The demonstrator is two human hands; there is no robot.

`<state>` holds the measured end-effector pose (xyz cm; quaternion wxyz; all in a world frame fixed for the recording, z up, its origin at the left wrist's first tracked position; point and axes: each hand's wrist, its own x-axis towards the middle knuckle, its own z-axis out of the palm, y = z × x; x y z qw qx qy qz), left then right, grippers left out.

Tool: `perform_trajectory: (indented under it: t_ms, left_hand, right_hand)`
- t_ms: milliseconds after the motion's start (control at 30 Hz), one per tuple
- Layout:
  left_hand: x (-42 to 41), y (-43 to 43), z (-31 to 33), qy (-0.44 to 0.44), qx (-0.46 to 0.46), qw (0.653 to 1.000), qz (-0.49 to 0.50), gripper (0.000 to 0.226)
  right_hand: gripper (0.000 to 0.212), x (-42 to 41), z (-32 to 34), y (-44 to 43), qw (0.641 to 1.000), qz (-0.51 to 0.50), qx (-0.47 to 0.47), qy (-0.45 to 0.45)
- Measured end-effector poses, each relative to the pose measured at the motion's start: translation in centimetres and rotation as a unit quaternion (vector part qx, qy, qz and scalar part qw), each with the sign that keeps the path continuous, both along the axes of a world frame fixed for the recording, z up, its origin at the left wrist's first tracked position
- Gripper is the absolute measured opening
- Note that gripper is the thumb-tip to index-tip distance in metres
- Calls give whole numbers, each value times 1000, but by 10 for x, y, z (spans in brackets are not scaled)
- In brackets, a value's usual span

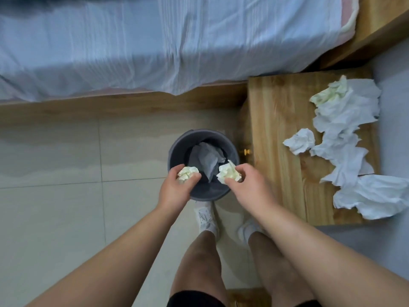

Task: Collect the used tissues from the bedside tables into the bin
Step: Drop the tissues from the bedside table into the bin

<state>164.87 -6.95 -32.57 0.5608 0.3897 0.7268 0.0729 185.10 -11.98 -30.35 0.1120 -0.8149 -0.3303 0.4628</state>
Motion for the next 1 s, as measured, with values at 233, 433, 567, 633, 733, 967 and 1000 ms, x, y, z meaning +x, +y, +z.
perform_trajectory:
  t_ms: [233,433,567,633,733,967,1000]
  left_hand:
    - [-18,-3,-36,-23,-36,999,-26,81]
    - [-14,-7,-36,-26,-49,998,14,78]
    - [-1,-6,-23,-2,-37,999,-15,64]
    - [17,-1,-11,-8,-22,999,-33,52]
    - [59,10,12,-23,5,996,-84,37]
    - [195,33,51,-36,114,949,-292,39]
    - [213,35,53,-25,138,936,-321,41]
  right_hand:
    - [59,-16,-33,5,999,9,-41,-18]
    - [44,-10,-22,-14,999,-21,-35,25]
    - [22,7,-3,-23,998,-54,-13,39]
    - [12,23,10,-26,996,-77,1,43]
    - [8,57,31,-29,995,-97,21,32]
    - [2,172,68,-26,976,-183,82,-85]
    - [6,189,71,-23,971,-197,90,-105]
